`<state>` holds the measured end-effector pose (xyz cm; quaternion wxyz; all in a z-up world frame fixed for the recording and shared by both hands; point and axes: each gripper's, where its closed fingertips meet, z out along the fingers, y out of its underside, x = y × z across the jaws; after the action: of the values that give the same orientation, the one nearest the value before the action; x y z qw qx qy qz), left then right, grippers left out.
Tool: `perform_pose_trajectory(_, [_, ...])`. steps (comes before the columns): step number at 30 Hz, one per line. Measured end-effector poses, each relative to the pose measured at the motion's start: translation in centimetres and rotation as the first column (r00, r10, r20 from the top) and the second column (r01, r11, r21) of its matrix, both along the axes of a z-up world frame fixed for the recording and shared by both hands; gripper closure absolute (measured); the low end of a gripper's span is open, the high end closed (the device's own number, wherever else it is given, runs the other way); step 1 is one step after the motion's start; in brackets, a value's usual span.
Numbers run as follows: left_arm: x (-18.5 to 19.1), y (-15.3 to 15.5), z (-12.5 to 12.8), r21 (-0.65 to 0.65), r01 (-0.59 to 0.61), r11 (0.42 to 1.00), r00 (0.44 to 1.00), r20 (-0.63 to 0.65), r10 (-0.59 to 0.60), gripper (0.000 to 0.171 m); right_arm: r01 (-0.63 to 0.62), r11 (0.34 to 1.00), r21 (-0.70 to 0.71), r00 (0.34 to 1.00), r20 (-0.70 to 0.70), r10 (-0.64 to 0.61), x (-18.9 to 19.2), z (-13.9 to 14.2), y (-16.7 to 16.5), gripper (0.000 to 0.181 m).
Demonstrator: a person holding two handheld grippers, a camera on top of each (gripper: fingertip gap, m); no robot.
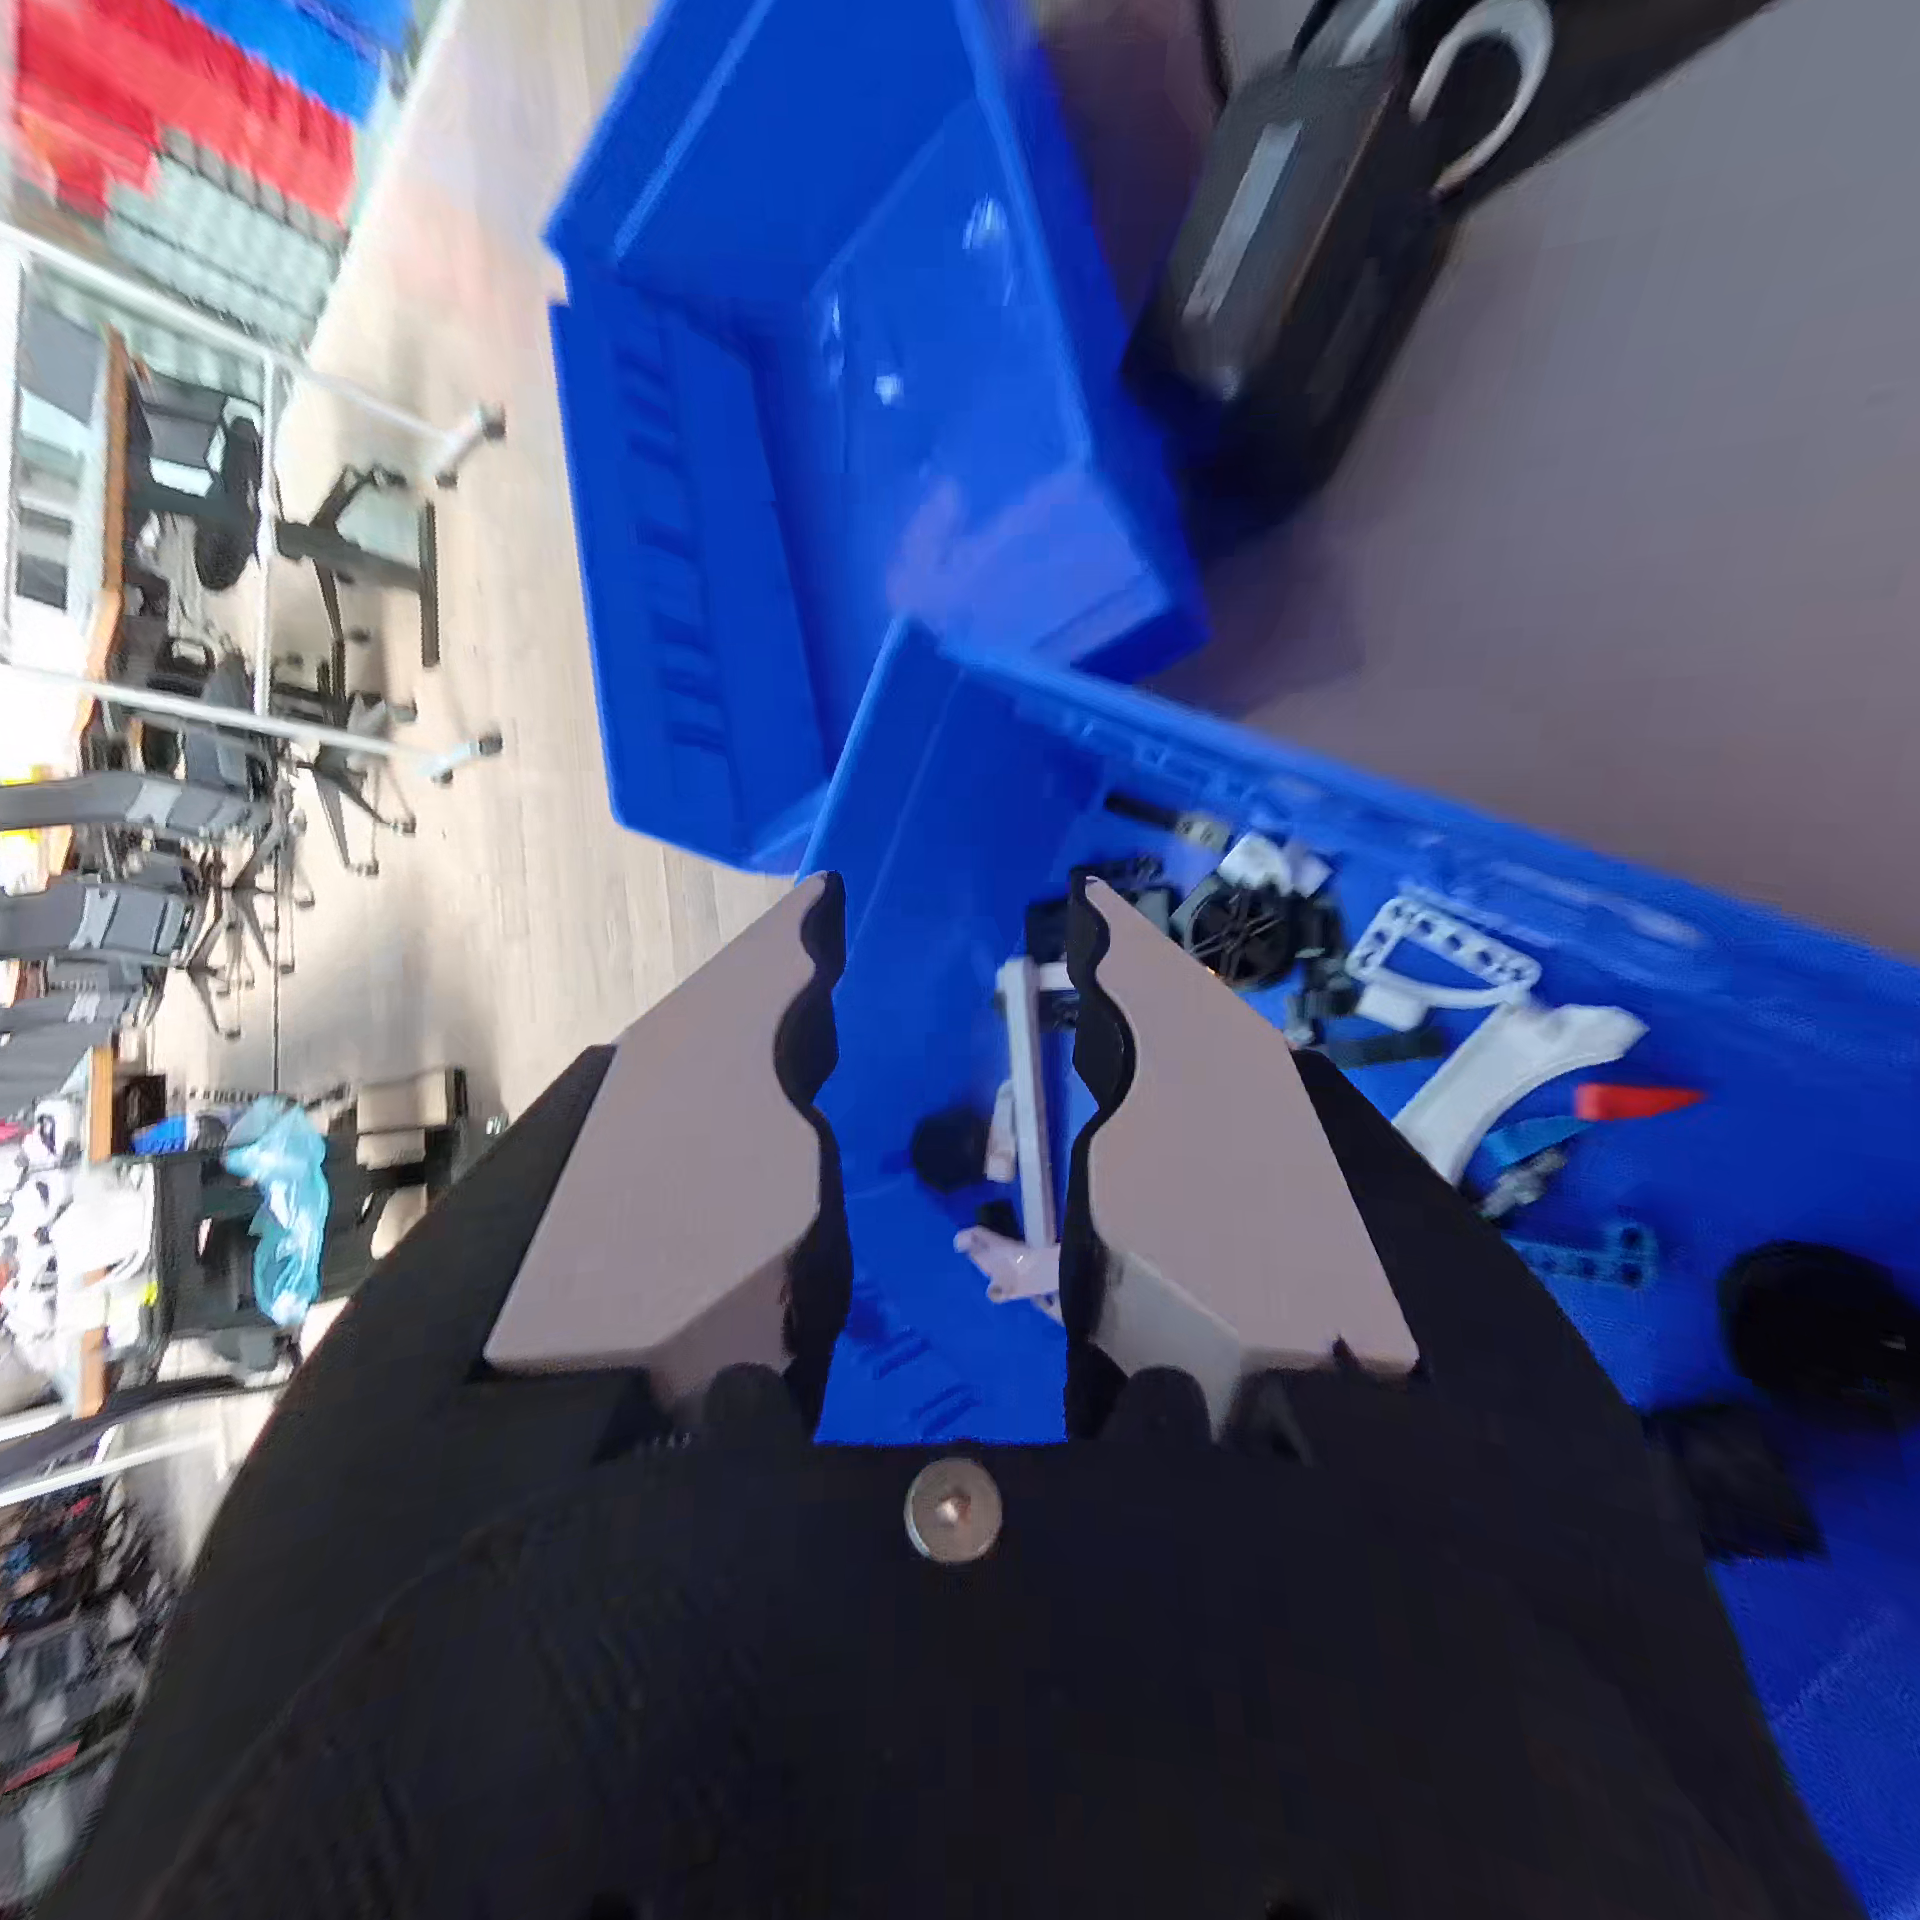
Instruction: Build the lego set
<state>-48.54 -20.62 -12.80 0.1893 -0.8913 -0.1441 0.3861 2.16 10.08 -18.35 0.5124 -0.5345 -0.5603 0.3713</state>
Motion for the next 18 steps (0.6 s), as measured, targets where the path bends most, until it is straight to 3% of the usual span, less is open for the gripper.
perform_pose_trajectory(2, [3.6, 3.7, 2.1, 0.126, 0.128, 0.984, 0.992, -0.042, -0.123, 0.133, 0.001, 1.000, -0.004, 1.000, -0.001, -0.001, 0.0, 0.0, 0.1, 0.171])
perform_pose_trajectory(4, [9.0, 7.7, 3.6, 0.247, 0.287, 0.925, 0.957, -0.038, -0.286, 0.134, 0.001, 1.000, -0.006, 1.000, 0.000, -0.001, 0.0, 0.0, 0.1, 0.171])
perform_pose_trajectory(8, [22.0, 15.0, 5.3, 0.434, 0.577, 0.692, 0.779, -0.038, -0.626, 0.138, -0.002, 1.000, -0.005, 1.000, 0.001, 0.002, 0.0, 0.0, 0.0, 0.171])
perform_pose_trajectory(13, [31.5, 21.2, 3.5, 0.513, 0.709, 0.484, 0.586, -0.046, -0.809, 0.148, -0.010, 1.000, -0.002, 1.000, -0.002, 0.010, 0.0, 0.0, -0.1, 0.171])
perform_pose_trajectory(16, [34.7, 24.9, 0.6, 0.580, 0.695, 0.425, 0.495, 0.041, -0.868, 0.155, -0.010, 1.000, 0.001, 1.000, -0.004, 0.010, 0.0, 0.1, -0.1, 0.171])
perform_pose_trajectory(18, [36.1, 27.5, -1.8, 0.598, 0.684, 0.419, 0.440, 0.120, -0.890, 0.161, -0.011, 1.000, 0.002, 1.000, -0.007, 0.011, 0.1, 0.2, -0.1, 0.171])
